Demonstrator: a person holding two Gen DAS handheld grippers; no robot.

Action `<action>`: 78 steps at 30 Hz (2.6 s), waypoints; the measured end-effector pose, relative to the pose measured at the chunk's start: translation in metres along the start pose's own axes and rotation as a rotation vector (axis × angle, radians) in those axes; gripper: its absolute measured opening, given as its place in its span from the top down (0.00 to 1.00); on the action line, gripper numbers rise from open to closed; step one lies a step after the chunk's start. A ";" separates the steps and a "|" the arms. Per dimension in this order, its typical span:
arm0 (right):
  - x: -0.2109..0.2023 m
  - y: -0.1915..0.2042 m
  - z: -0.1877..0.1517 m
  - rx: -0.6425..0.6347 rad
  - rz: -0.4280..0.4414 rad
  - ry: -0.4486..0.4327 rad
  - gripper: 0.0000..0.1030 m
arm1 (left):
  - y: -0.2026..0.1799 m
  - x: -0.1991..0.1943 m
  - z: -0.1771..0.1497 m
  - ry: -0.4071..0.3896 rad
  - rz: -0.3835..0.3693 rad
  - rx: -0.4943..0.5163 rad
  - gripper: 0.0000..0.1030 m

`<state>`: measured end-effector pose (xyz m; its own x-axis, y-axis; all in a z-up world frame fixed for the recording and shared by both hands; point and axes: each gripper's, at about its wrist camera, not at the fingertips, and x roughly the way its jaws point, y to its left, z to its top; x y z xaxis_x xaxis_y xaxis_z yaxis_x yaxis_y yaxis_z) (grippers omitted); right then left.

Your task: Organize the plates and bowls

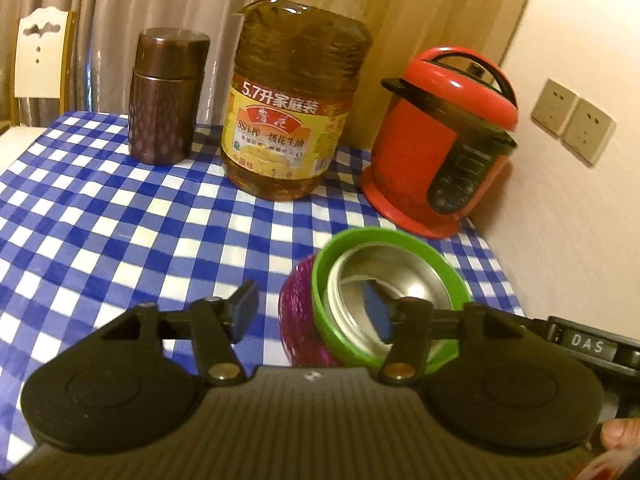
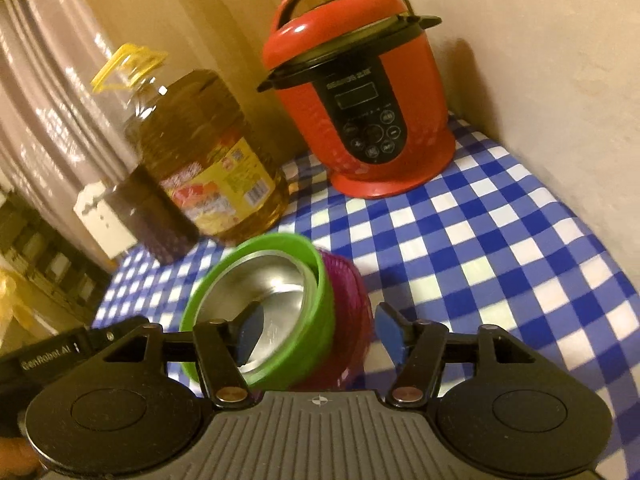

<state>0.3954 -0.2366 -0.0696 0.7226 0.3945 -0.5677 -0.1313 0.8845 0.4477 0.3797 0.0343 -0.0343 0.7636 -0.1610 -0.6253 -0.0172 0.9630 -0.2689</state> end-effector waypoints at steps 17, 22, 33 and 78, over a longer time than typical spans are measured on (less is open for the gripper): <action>-0.052 0.022 -0.061 -0.166 -0.091 0.068 0.39 | -0.012 -0.064 -0.080 0.040 0.084 0.068 0.11; -0.071 0.020 -0.086 -0.155 -0.098 0.092 0.39 | -0.011 -0.082 -0.097 0.057 0.090 0.073 0.10; -0.106 0.027 -0.125 -0.189 -0.116 0.073 0.39 | -0.019 -0.114 -0.129 0.062 0.134 0.119 0.12; -0.108 0.029 -0.138 -0.200 -0.140 0.080 0.39 | -0.023 -0.120 -0.140 0.049 0.151 0.145 0.11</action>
<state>0.2202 -0.2190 -0.0905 0.6878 0.2763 -0.6713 -0.1709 0.9604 0.2202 0.1983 0.0009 -0.0561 0.7273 -0.0191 -0.6861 -0.0333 0.9975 -0.0630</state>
